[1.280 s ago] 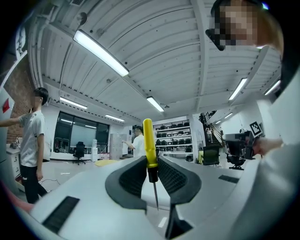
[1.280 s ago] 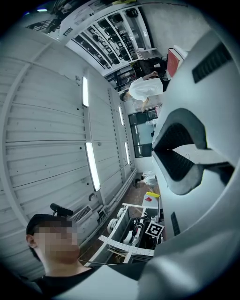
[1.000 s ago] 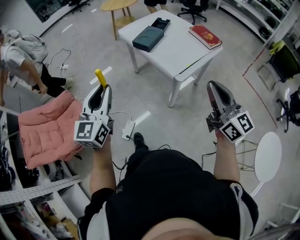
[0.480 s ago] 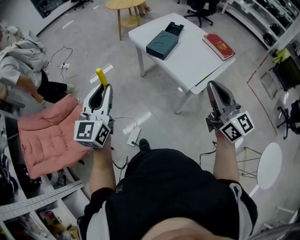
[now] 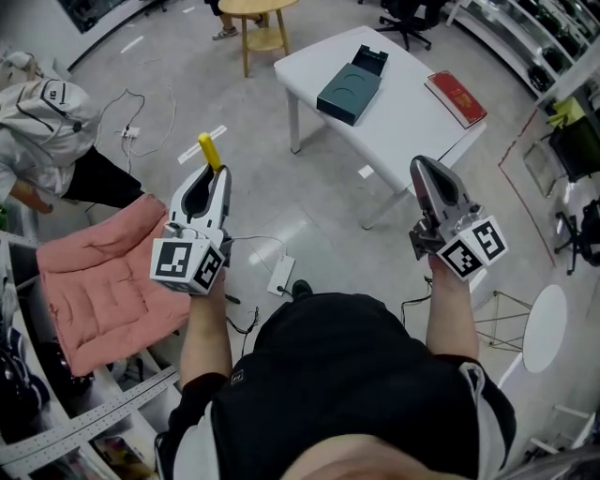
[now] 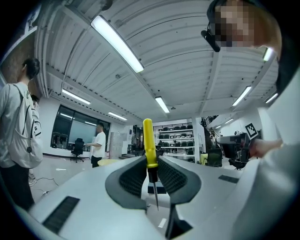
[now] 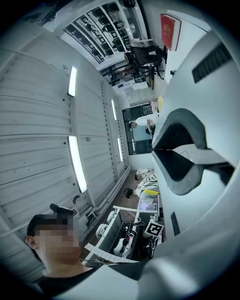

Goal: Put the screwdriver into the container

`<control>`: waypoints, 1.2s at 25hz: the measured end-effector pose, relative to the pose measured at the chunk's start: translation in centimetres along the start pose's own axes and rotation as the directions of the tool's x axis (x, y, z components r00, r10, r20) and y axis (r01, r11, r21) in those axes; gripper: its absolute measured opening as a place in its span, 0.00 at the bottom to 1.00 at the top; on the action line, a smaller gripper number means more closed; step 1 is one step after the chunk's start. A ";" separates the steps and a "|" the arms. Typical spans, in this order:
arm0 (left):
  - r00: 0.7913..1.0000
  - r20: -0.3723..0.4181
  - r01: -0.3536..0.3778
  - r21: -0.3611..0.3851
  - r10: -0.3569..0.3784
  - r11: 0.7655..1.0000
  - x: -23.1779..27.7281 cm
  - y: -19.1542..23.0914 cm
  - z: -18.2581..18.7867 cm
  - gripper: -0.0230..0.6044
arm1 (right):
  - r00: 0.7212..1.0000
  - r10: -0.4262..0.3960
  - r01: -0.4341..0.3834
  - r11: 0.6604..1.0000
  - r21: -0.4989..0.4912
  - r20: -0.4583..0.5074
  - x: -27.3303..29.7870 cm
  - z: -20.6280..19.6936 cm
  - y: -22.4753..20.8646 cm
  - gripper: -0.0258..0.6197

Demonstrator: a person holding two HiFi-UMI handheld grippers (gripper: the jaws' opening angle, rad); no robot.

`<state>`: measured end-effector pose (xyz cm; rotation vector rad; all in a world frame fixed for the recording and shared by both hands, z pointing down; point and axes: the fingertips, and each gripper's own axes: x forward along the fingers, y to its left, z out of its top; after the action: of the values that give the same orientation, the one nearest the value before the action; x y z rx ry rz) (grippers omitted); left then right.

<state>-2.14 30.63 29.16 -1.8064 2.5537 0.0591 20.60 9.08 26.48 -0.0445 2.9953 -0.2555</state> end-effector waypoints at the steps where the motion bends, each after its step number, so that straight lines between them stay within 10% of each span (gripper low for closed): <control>1: 1.000 -0.004 0.007 -0.004 -0.007 1.000 -0.2 0.4 -0.3 0.17 | 1.000 -0.002 0.002 1.000 0.002 -0.005 0.4 -0.2 0.5 0.09; 17: 0.997 -0.001 -0.081 -0.042 0.081 0.996 -2.8 6.5 -1.6 0.17 | 0.995 0.091 -0.091 0.996 0.001 -0.050 7.8 -1.1 2.7 0.09; 30: 0.997 -0.036 -0.067 -0.023 0.066 0.997 6.0 7.9 -2.8 0.17 | 0.995 0.080 -0.078 0.996 0.036 -0.055 11.4 -3.1 -4.5 0.09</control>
<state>-11.52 27.51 31.94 -1.7454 2.6489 0.0589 8.98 4.73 28.77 0.0855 3.0395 -0.3029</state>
